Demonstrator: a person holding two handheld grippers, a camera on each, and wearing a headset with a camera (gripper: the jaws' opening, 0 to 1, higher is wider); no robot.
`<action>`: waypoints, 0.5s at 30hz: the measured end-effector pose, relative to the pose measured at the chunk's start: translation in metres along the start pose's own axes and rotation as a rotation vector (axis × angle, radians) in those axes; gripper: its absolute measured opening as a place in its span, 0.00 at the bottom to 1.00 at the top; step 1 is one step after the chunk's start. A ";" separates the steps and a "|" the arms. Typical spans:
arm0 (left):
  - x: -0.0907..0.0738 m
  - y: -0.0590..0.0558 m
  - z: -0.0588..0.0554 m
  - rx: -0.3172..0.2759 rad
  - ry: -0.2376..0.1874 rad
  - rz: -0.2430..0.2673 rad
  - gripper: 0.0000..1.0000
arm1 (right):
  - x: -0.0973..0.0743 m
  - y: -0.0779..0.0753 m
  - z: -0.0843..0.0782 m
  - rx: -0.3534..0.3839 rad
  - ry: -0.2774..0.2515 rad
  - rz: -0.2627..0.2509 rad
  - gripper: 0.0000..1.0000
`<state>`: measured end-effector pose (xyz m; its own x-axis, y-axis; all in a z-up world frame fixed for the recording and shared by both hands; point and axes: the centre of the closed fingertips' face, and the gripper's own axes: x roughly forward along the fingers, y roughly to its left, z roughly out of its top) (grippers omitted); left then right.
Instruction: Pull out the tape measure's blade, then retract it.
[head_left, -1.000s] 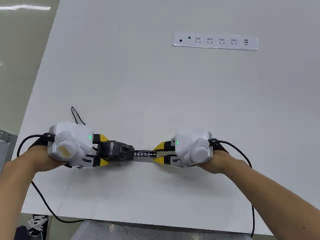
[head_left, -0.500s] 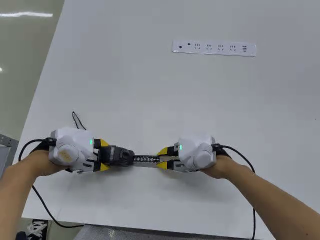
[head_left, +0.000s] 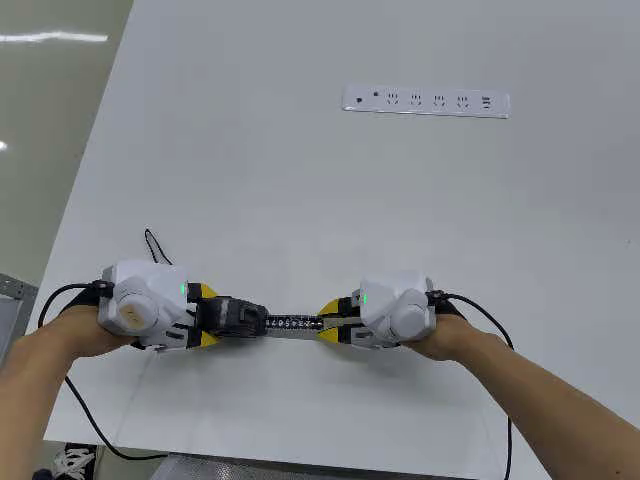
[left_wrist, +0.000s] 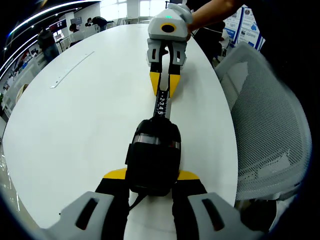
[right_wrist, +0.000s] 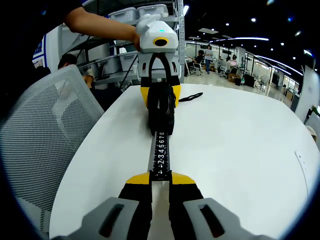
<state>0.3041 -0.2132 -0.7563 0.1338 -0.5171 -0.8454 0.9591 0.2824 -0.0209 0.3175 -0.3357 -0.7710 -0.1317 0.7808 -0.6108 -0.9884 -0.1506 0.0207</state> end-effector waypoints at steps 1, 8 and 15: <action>0.000 0.000 0.000 0.000 0.001 0.000 0.28 | -0.001 0.000 0.000 0.000 0.001 0.000 0.09; 0.001 0.000 0.000 -0.005 0.004 -0.001 0.28 | -0.004 0.001 -0.005 0.002 0.008 -0.001 0.09; 0.002 0.000 -0.001 -0.005 0.007 -0.001 0.28 | -0.008 0.003 -0.008 0.006 0.013 -0.002 0.09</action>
<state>0.3038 -0.2134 -0.7580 0.1316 -0.5119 -0.8489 0.9578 0.2865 -0.0242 0.3167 -0.3472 -0.7723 -0.1290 0.7733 -0.6208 -0.9890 -0.1457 0.0240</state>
